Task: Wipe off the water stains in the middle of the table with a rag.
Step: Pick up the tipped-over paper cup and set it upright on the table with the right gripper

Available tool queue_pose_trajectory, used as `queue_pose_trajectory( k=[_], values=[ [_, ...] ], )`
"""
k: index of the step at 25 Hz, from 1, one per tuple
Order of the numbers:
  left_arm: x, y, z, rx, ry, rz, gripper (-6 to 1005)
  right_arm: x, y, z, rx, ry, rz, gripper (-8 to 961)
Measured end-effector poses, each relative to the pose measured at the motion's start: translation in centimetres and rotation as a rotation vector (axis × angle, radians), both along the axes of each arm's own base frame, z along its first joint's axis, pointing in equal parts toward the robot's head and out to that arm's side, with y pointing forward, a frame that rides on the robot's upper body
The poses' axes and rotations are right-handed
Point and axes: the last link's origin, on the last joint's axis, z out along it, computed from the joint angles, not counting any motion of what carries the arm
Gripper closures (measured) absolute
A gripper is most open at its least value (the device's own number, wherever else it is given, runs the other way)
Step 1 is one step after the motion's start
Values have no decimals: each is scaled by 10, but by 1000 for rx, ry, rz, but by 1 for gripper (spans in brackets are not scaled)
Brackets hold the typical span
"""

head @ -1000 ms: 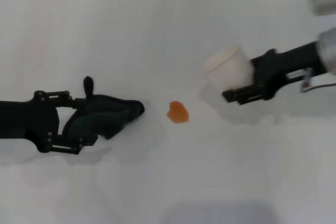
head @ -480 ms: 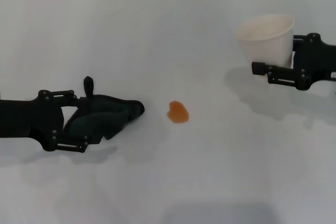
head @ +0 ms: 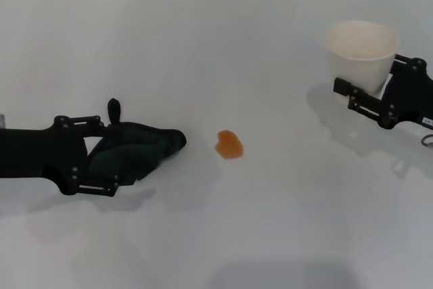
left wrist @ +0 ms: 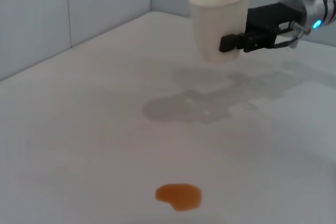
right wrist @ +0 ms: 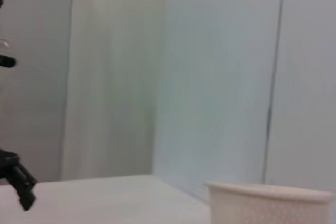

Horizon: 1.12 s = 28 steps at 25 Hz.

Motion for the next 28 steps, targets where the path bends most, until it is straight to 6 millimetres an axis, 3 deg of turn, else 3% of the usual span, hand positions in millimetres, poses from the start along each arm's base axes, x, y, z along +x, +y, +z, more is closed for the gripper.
queue_pose_trajectory(
  k=[11, 28],
  values=[
    [0, -4, -6, -2, -9, -9, 124, 27, -18, -32, 100, -55, -99, 417],
    [-5, -11, -9, -2, -9, -18, 124, 46, -22, -53, 78, -146, -212, 424]
  ],
)
